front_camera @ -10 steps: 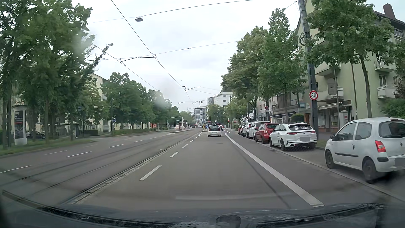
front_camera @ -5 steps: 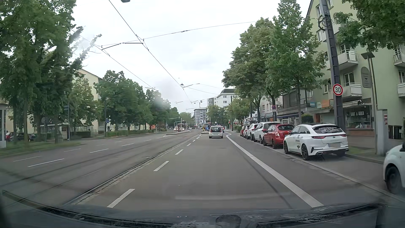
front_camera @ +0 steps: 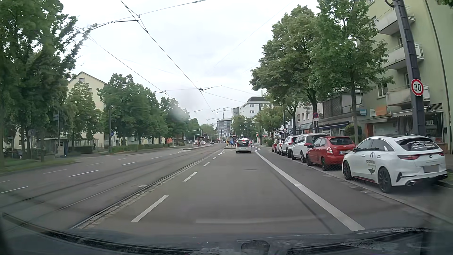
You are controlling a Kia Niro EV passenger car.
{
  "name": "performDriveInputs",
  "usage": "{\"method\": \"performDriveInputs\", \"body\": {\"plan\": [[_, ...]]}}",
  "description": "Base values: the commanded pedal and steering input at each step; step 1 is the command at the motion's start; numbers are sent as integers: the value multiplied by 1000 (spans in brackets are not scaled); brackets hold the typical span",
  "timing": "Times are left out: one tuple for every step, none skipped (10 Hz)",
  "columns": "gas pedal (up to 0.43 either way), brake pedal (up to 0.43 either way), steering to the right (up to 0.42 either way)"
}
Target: Follow the waypoints while adhering to traffic rules and regulations
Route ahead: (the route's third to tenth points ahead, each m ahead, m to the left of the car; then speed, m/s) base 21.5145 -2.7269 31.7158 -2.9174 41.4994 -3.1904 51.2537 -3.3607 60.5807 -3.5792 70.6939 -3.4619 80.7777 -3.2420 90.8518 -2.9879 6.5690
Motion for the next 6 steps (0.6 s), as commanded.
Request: {"method": "performDriveInputs", "body": {"plan": [[59, 0, -2], [59, 0, -2], [59, 0, -2], [59, 0, -2], [59, 0, -2], [59, 0, -2]]}}
